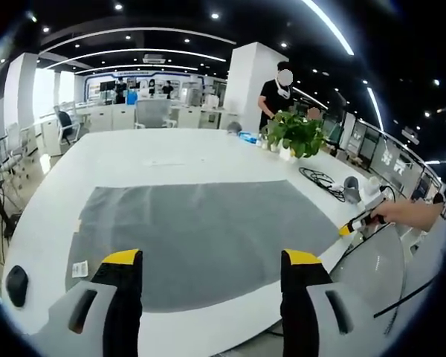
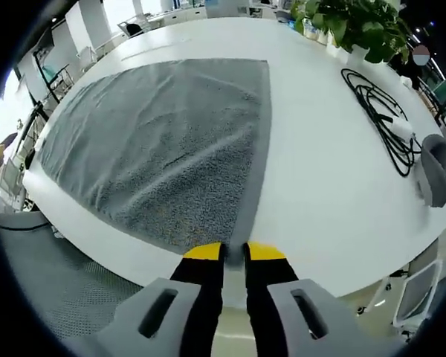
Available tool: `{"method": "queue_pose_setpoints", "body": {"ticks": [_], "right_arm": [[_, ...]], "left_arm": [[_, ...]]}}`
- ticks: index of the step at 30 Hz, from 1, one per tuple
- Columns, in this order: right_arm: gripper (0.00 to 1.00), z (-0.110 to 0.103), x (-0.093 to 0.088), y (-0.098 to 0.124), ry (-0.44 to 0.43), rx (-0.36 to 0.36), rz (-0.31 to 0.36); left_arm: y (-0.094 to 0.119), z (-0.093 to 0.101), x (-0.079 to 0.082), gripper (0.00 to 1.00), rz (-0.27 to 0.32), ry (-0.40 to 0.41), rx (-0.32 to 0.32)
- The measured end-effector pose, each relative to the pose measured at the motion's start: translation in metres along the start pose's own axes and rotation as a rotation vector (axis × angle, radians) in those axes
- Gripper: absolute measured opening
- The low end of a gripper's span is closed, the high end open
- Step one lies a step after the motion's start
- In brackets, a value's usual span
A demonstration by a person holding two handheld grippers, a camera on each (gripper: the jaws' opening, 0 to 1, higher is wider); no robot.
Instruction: Fold the towel on the table until its edges align and the towel forms a compact rectangular stack.
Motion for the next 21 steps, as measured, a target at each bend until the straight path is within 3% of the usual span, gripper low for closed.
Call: {"method": "queue_pose_setpoints", "body": {"ticks": [5,21], "right_arm": [[0.01,-0.002,0.004,-0.001,0.0,0.021,-0.001],[0.0,-0.009,0.005,0.01,0.015,0.013,0.019]], "left_arm": [[-0.005,0.0,0.002,0.76,0.0,0.002,-0.014],[-0.015,0.003,0.004,0.76,0.012,0.016,-0.042]]}}
Point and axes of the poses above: the point that each gripper's makers call its tool centre point, and the gripper's own axes: y roughly backward along the fingers, z roughly to its right, x roughly out of its top, the point moved 4 cm from there along y, roughly backward along the fingers, and after that the axes turned 13 degrees about -x, right-handed, at the moved point
